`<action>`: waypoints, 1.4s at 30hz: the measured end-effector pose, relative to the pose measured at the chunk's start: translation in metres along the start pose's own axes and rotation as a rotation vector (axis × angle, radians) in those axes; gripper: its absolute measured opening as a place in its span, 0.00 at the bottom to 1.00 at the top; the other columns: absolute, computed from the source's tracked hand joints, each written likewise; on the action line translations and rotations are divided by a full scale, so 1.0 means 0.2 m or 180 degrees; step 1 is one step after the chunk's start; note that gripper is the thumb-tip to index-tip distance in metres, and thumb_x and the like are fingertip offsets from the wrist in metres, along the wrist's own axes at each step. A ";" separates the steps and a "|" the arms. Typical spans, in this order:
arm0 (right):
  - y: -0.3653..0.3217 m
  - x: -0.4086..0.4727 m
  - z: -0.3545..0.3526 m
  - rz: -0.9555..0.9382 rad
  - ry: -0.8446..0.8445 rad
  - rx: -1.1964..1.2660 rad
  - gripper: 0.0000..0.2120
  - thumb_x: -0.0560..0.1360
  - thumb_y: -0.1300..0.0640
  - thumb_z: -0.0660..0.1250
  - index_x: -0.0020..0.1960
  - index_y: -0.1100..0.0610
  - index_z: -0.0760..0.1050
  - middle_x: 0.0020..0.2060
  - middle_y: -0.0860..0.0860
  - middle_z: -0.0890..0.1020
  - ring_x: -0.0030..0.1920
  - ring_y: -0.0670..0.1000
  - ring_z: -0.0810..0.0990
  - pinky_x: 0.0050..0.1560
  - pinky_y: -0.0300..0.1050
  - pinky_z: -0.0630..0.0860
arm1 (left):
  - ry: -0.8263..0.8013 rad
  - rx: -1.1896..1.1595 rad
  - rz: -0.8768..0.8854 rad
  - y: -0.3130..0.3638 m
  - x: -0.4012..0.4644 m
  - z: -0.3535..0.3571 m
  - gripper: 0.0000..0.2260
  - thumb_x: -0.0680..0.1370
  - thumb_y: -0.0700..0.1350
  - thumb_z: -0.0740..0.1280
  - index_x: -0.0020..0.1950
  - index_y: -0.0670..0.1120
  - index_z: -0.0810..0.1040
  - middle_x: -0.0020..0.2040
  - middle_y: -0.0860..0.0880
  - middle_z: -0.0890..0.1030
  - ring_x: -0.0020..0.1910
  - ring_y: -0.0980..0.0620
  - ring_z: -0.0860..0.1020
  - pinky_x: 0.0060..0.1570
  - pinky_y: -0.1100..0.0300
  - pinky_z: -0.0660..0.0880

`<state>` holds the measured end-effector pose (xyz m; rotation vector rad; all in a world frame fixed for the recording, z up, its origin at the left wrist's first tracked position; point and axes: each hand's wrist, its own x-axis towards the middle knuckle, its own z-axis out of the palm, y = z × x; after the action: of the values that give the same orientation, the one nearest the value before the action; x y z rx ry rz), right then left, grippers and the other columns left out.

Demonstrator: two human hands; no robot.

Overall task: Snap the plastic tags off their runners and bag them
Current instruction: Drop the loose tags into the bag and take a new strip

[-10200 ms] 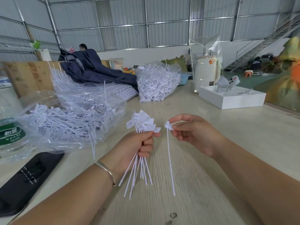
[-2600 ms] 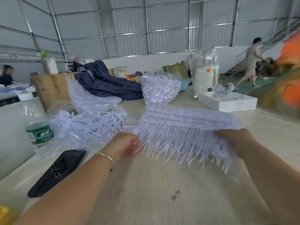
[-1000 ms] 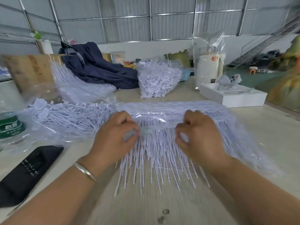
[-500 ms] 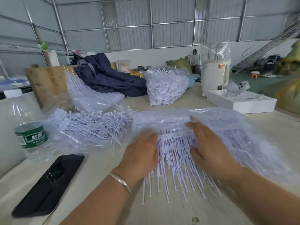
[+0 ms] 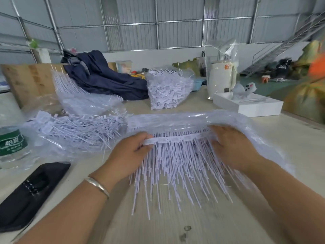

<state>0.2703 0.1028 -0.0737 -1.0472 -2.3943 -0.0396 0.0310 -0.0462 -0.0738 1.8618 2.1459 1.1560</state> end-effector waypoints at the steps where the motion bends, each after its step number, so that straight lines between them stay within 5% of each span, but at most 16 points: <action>1: 0.04 0.01 0.00 0.0029 -0.0133 -0.0078 0.25 0.79 0.59 0.57 0.76 0.55 0.61 0.70 0.55 0.72 0.69 0.56 0.70 0.67 0.48 0.67 | 0.0018 -0.0522 -0.0129 0.01 0.00 0.00 0.07 0.80 0.43 0.66 0.50 0.56 0.80 0.38 0.54 0.80 0.32 0.60 0.74 0.34 0.66 0.68; 4: 0.10 0.02 -0.01 0.0119 -0.0425 0.0044 0.24 0.78 0.60 0.57 0.74 0.55 0.64 0.70 0.54 0.72 0.70 0.56 0.68 0.68 0.47 0.64 | 0.0059 -0.1541 -0.0531 0.00 0.01 -0.01 0.10 0.78 0.39 0.68 0.53 0.53 0.83 0.41 0.55 0.83 0.38 0.61 0.78 0.39 0.67 0.72; 7: 0.13 0.03 -0.01 0.0158 -0.0657 0.0286 0.21 0.80 0.54 0.58 0.72 0.52 0.66 0.69 0.51 0.72 0.68 0.54 0.70 0.70 0.49 0.64 | 0.0093 -0.1547 -0.0632 -0.02 0.02 0.03 0.10 0.78 0.37 0.67 0.52 0.50 0.83 0.39 0.58 0.82 0.29 0.65 0.74 0.34 0.68 0.69; 12: 0.19 0.05 -0.07 0.0344 -0.0520 0.0561 0.16 0.76 0.47 0.66 0.63 0.45 0.74 0.56 0.46 0.78 0.60 0.47 0.75 0.68 0.50 0.67 | 0.0137 -0.0946 -0.0730 -0.08 0.04 0.09 0.12 0.79 0.39 0.66 0.42 0.53 0.84 0.42 0.50 0.82 0.39 0.55 0.77 0.44 0.58 0.70; 14: 0.20 0.04 -0.13 0.0480 -0.0443 0.0399 0.15 0.73 0.41 0.66 0.58 0.43 0.75 0.50 0.42 0.76 0.56 0.44 0.73 0.67 0.48 0.65 | 0.0109 -0.0667 -0.0722 -0.10 0.05 0.10 0.09 0.79 0.40 0.65 0.43 0.48 0.83 0.38 0.50 0.80 0.38 0.53 0.75 0.41 0.60 0.68; 18: 0.15 0.03 -0.23 0.0015 0.0062 -0.0236 0.16 0.68 0.36 0.62 0.41 0.47 0.76 0.42 0.43 0.79 0.45 0.47 0.77 0.51 0.47 0.73 | 0.0092 -0.0290 -0.0633 -0.11 0.05 0.10 0.10 0.79 0.40 0.64 0.43 0.50 0.82 0.29 0.58 0.77 0.26 0.62 0.71 0.27 0.70 0.62; 20: 0.11 0.02 -0.25 -0.0046 -0.0504 0.0258 0.20 0.68 0.34 0.64 0.39 0.51 0.77 0.34 0.46 0.78 0.37 0.45 0.76 0.42 0.46 0.71 | -0.0097 -0.0200 -0.0562 -0.11 0.04 0.07 0.07 0.78 0.42 0.67 0.44 0.52 0.83 0.31 0.55 0.78 0.27 0.60 0.72 0.29 0.66 0.65; 23: 0.04 -0.02 -0.27 -0.0107 -0.1605 0.1699 0.23 0.65 0.34 0.69 0.40 0.55 0.78 0.30 0.48 0.75 0.30 0.45 0.71 0.35 0.41 0.65 | -0.0212 -0.0340 -0.0418 -0.07 0.00 0.00 0.03 0.75 0.43 0.72 0.47 0.50 0.84 0.43 0.46 0.84 0.41 0.48 0.81 0.44 0.53 0.77; 26: -0.03 -0.04 -0.27 -0.0488 -0.1861 0.3096 0.28 0.66 0.36 0.70 0.48 0.61 0.79 0.30 0.51 0.73 0.30 0.49 0.66 0.31 0.37 0.63 | -0.0209 -0.0825 -0.0354 0.02 -0.03 -0.04 0.05 0.74 0.40 0.73 0.43 0.49 0.85 0.42 0.39 0.82 0.37 0.48 0.79 0.39 0.56 0.75; 29: -0.09 -0.06 -0.27 -0.0919 -0.1697 0.4243 0.30 0.71 0.35 0.68 0.45 0.65 0.74 0.29 0.53 0.71 0.27 0.48 0.65 0.30 0.38 0.62 | -0.0575 -0.1456 -0.0463 0.15 -0.07 -0.01 0.08 0.74 0.35 0.72 0.38 0.46 0.85 0.36 0.38 0.82 0.27 0.54 0.77 0.26 0.62 0.73; 31: -0.12 -0.06 -0.29 -0.1071 -0.1573 0.4777 0.26 0.71 0.38 0.70 0.44 0.64 0.72 0.29 0.53 0.72 0.27 0.47 0.67 0.30 0.39 0.64 | -0.0733 -0.1522 -0.0207 0.24 -0.10 0.02 0.07 0.74 0.33 0.71 0.37 0.43 0.84 0.28 0.47 0.80 0.22 0.57 0.76 0.23 0.66 0.71; 34: -0.11 -0.03 -0.38 -0.1034 -0.1255 0.5257 0.18 0.68 0.47 0.76 0.44 0.60 0.76 0.31 0.52 0.75 0.27 0.47 0.71 0.31 0.37 0.67 | -0.0283 -0.1449 0.0335 0.34 -0.10 0.01 0.10 0.74 0.32 0.71 0.37 0.46 0.84 0.28 0.54 0.80 0.24 0.62 0.76 0.26 0.71 0.70; 39: -0.17 0.02 -0.66 -0.0675 0.0104 0.4168 0.07 0.66 0.48 0.75 0.38 0.51 0.82 0.30 0.50 0.77 0.28 0.48 0.69 0.28 0.38 0.65 | 0.1481 -0.1229 0.0323 0.35 0.03 -0.13 0.12 0.75 0.39 0.70 0.39 0.56 0.80 0.30 0.59 0.78 0.30 0.62 0.74 0.31 0.71 0.70; 42: -0.22 0.09 -0.80 -0.0661 0.0559 0.3162 0.09 0.67 0.48 0.75 0.41 0.53 0.82 0.29 0.48 0.79 0.26 0.43 0.72 0.26 0.33 0.66 | 0.1731 -0.0541 -0.0010 0.26 0.14 -0.21 0.04 0.74 0.50 0.67 0.39 0.53 0.76 0.34 0.54 0.76 0.36 0.51 0.74 0.39 0.54 0.76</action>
<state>0.3023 0.0475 0.0812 -0.3013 -1.9317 0.8501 0.0450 -0.0432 -0.0034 1.6021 2.1848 1.9578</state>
